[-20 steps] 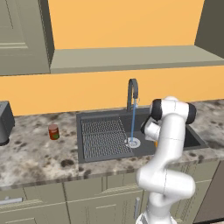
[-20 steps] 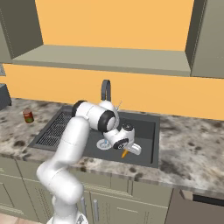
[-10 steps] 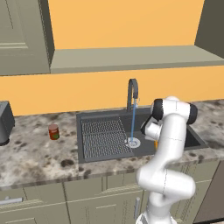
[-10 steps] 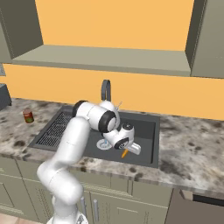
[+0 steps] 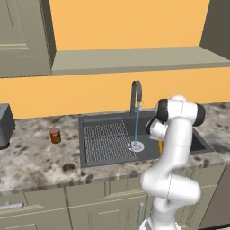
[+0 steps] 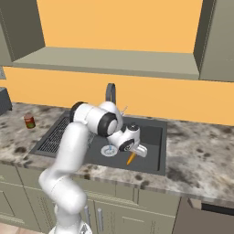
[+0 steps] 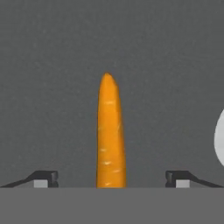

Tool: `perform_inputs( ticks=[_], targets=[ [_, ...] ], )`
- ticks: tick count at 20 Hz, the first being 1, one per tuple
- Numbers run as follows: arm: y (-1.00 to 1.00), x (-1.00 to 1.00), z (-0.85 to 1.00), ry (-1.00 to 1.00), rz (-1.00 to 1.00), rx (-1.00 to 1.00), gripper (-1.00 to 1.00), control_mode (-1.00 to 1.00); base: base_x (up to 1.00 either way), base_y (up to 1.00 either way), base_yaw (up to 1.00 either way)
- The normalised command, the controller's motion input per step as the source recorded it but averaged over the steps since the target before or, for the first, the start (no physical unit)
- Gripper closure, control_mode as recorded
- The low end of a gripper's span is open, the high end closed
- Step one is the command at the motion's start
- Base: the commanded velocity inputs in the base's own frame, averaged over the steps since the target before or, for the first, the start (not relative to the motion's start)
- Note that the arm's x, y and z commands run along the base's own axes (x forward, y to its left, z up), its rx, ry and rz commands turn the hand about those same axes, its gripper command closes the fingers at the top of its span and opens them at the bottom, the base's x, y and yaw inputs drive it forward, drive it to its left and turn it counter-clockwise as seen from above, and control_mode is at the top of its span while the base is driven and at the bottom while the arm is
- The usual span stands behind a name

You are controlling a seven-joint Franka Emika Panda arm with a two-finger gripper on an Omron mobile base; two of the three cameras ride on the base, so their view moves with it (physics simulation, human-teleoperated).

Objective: Turn on the sink faucet. Then move the carrot from the counter to the sink. Turn off the sink. Move the vegetable from the sink to the pot next to the stove. Finally move the pot to the rear left burner.

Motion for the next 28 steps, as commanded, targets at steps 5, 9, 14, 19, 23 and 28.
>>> perform_inputs(
  ticks=[5,9,14,19,23,28],
  targets=[
    [0.0,-0.3,0.61,-0.06,0.0,0.0,-1.0,-1.0,0.0,0.0,0.0],
    [0.0,-0.36,0.61,-0.09,0.0,0.0,-1.0,-1.0,0.0,0.0,0.0],
    [0.0,-0.42,0.55,-0.12,0.0,0.0,-1.0,-1.0,0.0,0.0,0.0],
    [0.0,-0.46,0.52,-0.14,0.0,0.0,-1.0,-1.0,0.0,0.0,0.0],
    [0.0,-0.53,0.49,-0.14,0.0,0.0,-1.0,-1.0,0.0,0.0,0.0],
    [0.0,-0.46,0.38,-0.12,0.0,0.0,-1.0,-1.0,0.0,0.0,0.0]
  ],
)
